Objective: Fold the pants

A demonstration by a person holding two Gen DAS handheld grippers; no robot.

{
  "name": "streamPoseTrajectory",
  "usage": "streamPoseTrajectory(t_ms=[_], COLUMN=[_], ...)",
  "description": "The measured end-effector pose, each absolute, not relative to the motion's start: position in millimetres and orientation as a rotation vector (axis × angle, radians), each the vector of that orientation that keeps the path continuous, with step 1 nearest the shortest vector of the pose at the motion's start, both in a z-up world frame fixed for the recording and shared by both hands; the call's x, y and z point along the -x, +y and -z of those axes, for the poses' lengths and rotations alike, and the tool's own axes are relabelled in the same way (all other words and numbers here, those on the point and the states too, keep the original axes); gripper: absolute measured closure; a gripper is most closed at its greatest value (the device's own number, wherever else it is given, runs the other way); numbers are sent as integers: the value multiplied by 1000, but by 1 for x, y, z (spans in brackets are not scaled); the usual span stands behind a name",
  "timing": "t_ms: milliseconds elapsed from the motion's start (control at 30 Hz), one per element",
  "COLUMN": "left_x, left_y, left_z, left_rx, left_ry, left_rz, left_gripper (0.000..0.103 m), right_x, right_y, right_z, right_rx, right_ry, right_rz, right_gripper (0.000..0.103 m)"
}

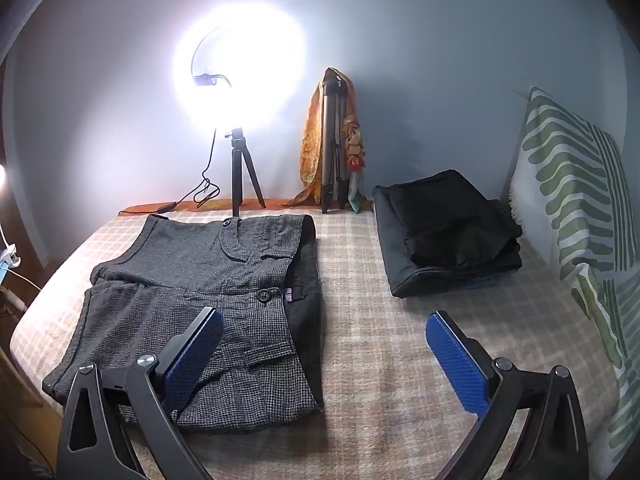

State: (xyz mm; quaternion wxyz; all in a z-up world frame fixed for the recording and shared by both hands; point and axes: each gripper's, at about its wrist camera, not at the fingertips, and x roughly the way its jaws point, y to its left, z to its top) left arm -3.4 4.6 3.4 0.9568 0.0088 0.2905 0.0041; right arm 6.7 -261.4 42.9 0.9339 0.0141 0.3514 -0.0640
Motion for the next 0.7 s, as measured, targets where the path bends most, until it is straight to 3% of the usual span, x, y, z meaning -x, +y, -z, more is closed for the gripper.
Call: streamPoseTrajectory(t_ms=[700], left_x=[3], left_y=[3], left_z=[-3], left_rx=[-27], left_ry=[587], left_rz=[-5], left_gripper=[0], right_x=[-7], right_y=[-261], right_z=[-43], right_rx=[-33], right_ry=[717], right_rz=[129], right_gripper=[0])
